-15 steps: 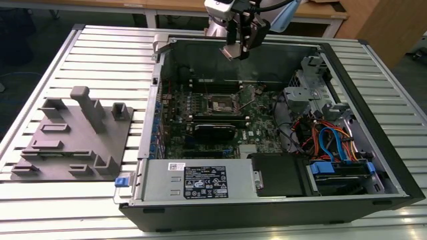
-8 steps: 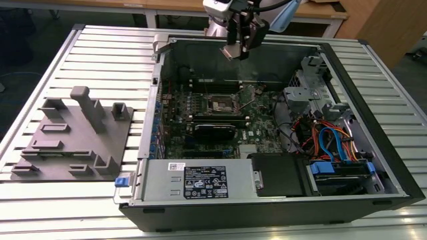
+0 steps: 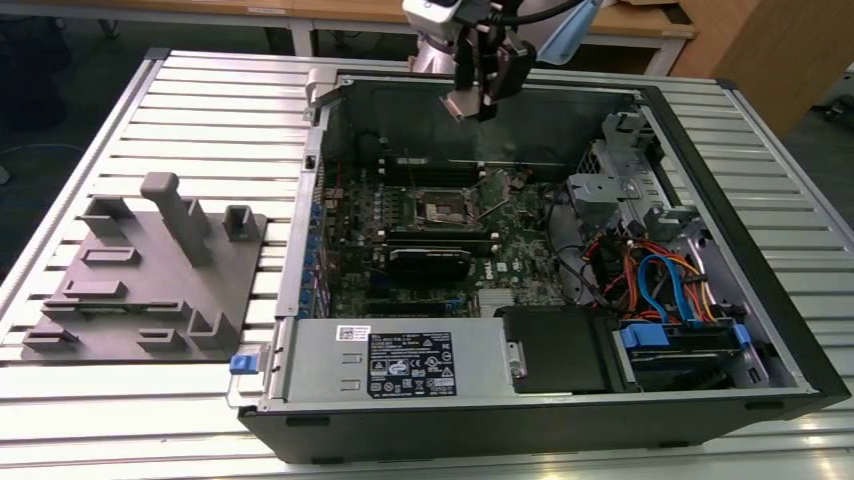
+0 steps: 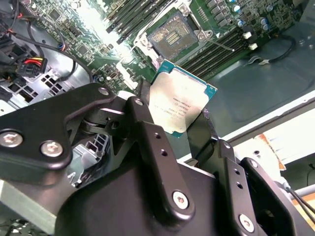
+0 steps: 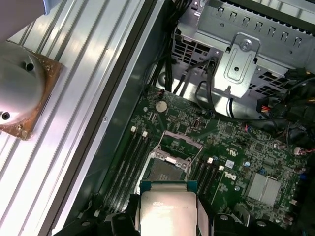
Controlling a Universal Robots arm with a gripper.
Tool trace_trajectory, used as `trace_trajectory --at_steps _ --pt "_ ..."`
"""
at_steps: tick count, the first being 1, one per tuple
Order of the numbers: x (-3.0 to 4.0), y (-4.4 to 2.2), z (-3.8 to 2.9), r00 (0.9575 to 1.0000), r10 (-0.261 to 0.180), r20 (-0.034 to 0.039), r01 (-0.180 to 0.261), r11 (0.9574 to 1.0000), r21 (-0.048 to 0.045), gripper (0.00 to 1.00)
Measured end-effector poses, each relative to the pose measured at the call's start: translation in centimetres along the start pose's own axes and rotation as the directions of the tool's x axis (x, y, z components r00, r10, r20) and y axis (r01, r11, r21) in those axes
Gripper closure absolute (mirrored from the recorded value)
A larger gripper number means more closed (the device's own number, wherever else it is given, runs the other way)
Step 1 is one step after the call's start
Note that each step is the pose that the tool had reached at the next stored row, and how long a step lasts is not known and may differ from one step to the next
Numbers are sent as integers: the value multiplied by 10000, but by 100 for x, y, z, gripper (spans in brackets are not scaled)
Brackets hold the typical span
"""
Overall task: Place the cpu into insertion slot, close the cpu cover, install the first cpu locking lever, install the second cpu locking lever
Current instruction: 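Place the cpu into insertion slot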
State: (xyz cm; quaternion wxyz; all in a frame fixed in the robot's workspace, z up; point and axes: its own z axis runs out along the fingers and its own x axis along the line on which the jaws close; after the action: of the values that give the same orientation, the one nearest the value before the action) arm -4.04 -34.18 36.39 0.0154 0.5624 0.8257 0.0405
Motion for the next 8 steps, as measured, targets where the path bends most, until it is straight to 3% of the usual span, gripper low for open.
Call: trace_trajectory --at_steps 8 --pt "-1 -2 19 9989 473 22 -473 9989 34 46"
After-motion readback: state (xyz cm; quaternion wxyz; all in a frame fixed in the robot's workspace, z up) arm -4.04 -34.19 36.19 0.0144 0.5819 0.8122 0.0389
